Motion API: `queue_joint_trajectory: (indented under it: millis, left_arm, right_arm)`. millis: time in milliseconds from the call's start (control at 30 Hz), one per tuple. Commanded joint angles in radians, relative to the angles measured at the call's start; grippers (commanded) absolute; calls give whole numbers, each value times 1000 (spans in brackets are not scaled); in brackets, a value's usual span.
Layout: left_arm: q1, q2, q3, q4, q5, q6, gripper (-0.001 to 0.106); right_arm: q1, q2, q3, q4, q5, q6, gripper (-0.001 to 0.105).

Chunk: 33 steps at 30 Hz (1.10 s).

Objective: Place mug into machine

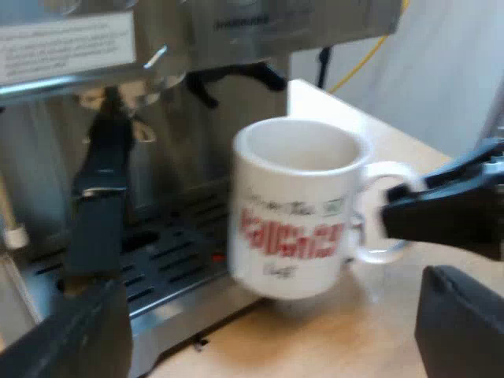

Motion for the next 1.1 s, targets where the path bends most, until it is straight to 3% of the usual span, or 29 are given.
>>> queue_joint_trajectory:
  millis: [33,267,600,1100]
  left_arm:
    - [39,-5,-3,-7,69,18,86]
    - [67,-5,-2,-7,70,18,86]
    - [67,-5,-2,-7,143,18,86]
    - [67,-5,-2,-7,204,18,86]
  right_arm:
    - [-1,35,-49,-57,9,-1,0]
    - [-1,144,-97,-112,9,-1,0]
    - [-1,289,-208,-131,54,-1,0]
    - [-1,401,-264,-234,133,2,0]
